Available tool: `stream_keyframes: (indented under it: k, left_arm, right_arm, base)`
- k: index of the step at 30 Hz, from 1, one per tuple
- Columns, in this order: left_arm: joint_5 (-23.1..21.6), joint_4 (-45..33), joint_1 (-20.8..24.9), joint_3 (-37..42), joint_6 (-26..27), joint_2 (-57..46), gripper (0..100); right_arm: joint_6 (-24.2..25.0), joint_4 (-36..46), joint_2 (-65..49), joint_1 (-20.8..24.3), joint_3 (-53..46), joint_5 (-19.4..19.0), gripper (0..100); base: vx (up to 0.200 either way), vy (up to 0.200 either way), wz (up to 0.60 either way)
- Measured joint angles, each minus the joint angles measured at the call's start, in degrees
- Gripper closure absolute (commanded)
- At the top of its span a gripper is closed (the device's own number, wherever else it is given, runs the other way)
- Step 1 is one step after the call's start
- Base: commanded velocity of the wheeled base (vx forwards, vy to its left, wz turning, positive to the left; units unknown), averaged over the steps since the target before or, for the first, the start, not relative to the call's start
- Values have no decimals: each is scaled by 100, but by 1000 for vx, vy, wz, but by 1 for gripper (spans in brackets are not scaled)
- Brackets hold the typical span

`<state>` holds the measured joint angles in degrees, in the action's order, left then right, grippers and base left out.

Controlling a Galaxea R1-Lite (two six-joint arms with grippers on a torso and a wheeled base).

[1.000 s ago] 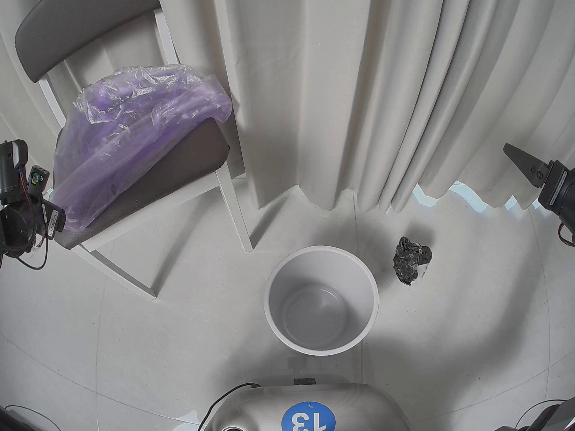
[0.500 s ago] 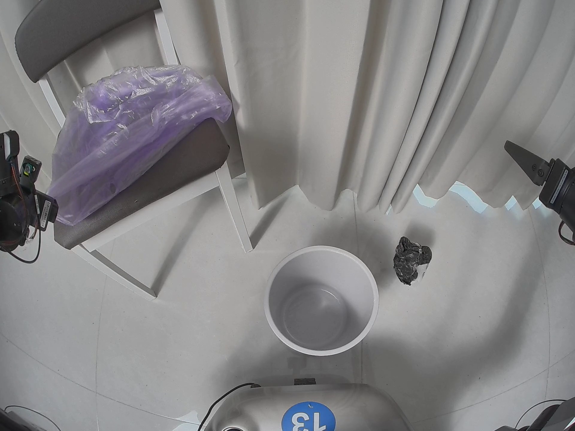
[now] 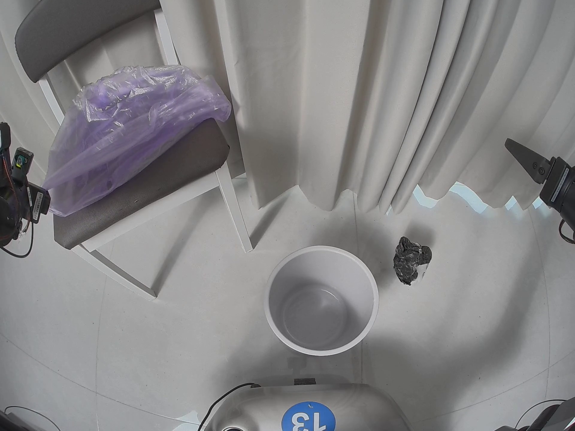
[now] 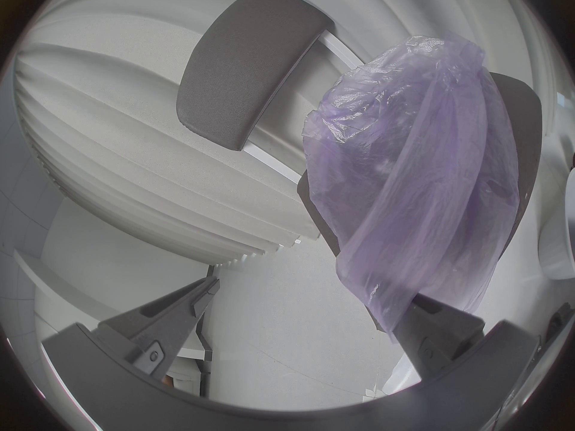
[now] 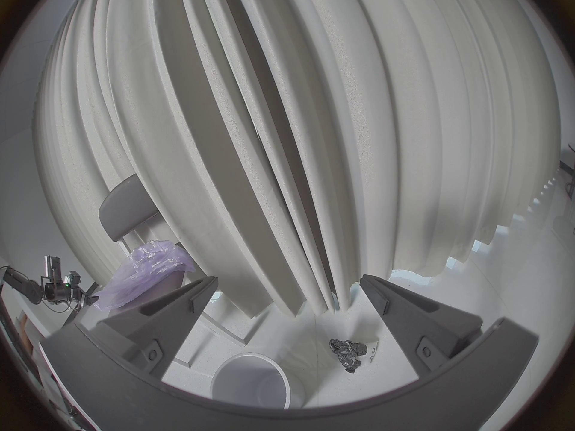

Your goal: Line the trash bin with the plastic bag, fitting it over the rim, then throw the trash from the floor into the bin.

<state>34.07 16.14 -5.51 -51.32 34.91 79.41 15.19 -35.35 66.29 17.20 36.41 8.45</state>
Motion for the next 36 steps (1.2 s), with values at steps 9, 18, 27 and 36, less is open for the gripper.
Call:
stream_keyframes:
  k: [9,18,27,36]
  left_arm:
    - [-44,-11,4,45,-18,-9,0]
    - [-61,-11,15,61,-29,-6,100]
    - [-66,-9,11,135,-35,-44,100]
    - [-143,9,20,124,-73,-152,100]
  right_arm:
    - [2,2,0,0,-6,0,0]
    - [2,2,-1,0,-1,-2,0]
    - [0,5,-9,0,-15,0,0]
    - [5,5,-6,63,-12,0,0]
  base:
    - [0,0,0]
    - [0,0,0]
    - [0,0,0]
    - [0,0,0]
